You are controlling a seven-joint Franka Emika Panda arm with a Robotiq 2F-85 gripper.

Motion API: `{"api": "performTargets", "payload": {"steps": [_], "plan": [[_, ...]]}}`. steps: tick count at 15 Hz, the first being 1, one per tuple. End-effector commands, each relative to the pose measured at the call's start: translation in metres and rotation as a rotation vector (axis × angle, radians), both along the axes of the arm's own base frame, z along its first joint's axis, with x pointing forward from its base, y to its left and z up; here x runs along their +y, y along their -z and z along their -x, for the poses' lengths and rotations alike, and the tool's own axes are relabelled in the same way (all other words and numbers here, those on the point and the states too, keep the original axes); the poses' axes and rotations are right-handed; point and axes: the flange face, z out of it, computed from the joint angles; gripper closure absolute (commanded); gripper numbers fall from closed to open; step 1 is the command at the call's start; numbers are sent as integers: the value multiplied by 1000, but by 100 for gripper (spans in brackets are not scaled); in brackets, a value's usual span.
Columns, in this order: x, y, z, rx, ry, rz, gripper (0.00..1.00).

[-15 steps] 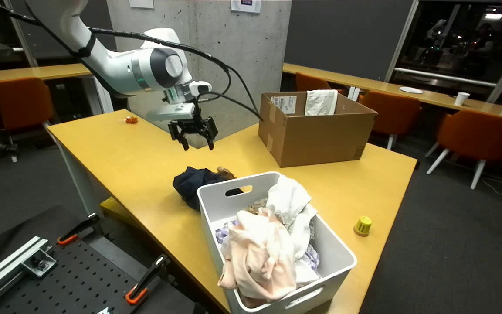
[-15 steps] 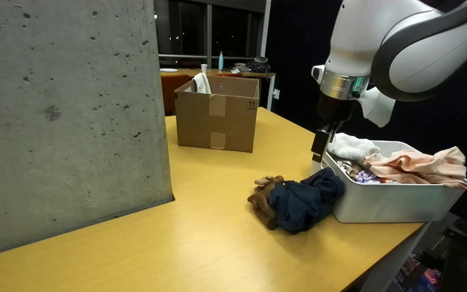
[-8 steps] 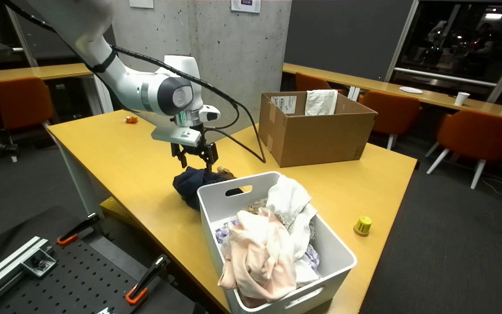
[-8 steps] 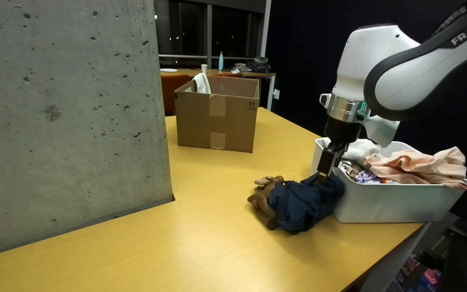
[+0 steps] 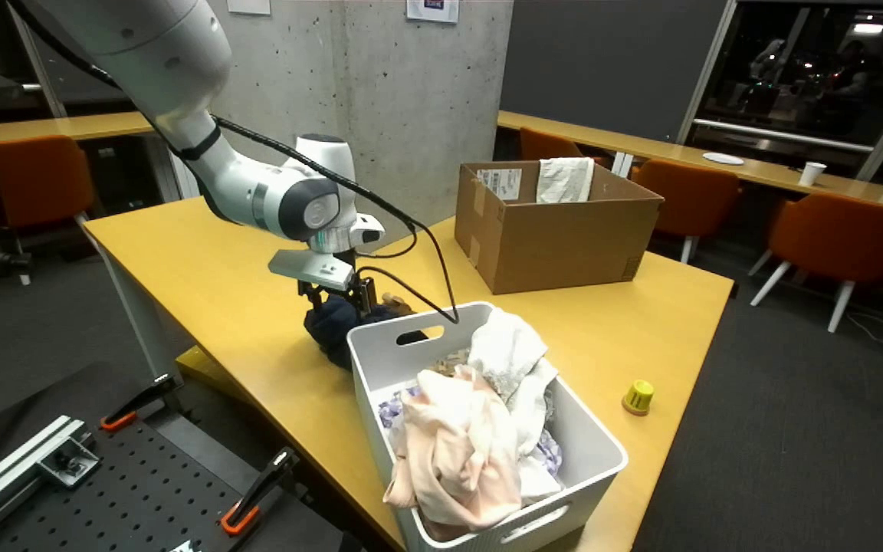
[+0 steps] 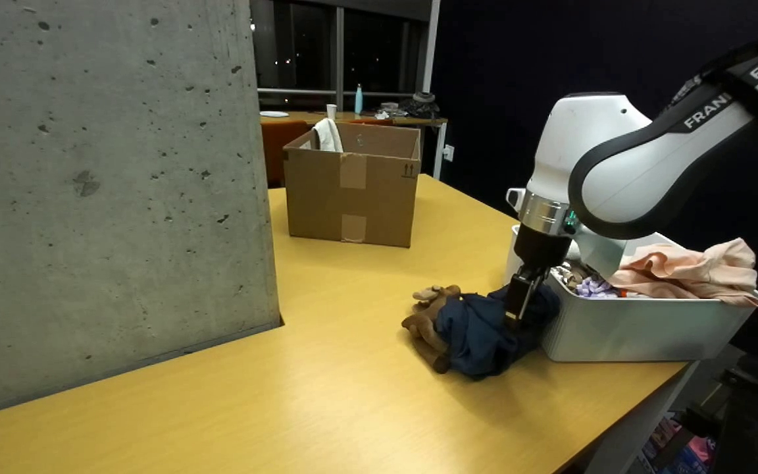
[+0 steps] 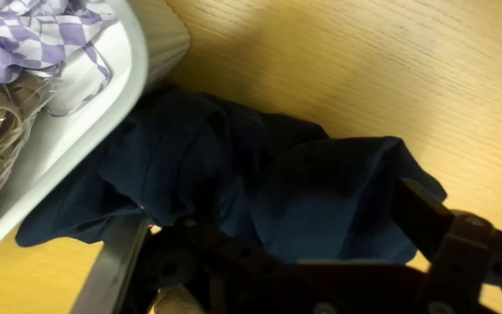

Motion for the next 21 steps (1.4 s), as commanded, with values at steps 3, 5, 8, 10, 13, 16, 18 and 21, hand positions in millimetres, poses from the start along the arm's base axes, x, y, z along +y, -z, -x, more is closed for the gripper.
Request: {"api": "performTargets", "payload": {"steps": [3,5,8,10,13,16,18,21], "plan": [[-8,10,-17,-30,-4,-42,0],[-8,13,-21,-36,-7,-45,28],[-7,15,-25,-43,-9,-48,51],[-6,15,-27,-50,-13,-49,66],[-5,11,-27,-57,-14,-49,88],[-7,3,-28,-66,-13,-47,100],[-11,-6,-29,-76,-11,-42,100],[-21,-28,-36,-104,-9,-28,99]]}}
